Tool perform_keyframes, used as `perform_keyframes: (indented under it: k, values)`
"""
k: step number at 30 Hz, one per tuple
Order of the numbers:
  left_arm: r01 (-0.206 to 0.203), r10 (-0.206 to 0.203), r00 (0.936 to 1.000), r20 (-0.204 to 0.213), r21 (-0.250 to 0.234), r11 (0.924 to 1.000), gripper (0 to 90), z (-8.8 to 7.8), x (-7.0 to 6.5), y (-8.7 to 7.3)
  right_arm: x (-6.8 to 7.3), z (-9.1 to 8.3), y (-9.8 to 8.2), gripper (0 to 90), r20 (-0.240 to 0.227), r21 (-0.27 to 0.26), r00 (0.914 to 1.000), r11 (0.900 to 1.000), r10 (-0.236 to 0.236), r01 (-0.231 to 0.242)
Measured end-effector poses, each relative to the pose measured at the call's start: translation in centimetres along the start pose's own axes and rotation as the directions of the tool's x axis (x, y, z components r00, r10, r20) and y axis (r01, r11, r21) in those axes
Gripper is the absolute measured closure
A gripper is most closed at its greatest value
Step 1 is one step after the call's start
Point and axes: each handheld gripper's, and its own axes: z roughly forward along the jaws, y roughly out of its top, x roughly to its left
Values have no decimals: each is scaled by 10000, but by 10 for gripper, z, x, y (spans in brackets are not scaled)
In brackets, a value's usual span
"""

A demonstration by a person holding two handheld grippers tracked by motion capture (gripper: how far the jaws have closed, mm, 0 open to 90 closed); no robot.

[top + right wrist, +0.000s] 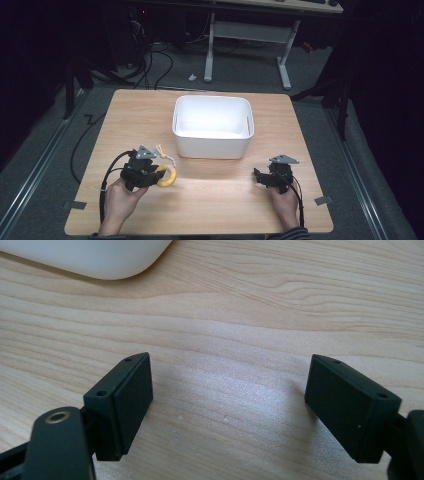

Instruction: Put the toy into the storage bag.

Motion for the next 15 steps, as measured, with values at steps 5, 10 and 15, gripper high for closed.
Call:
perform_keyframes:
  k: [5, 10, 15]
  values:
    - [82, -82, 10000, 14, -286, 9996, 668, -9, 2, 6, 0, 0, 0, 196, 12, -1, 10000, 10000, 10, -10]
    - [50, -51, 10000, -26, -357, 9994, 668, -13, 2, 10, 0, 0, 0, 195, 13, -1, 10000, 10000, 12, -12]
    - [33, -30, 10000, 68, -447, 9990, 668, -19, 3, 18, 0, 0, 0, 195, 12, 1, 10000, 10000, 12, -12]
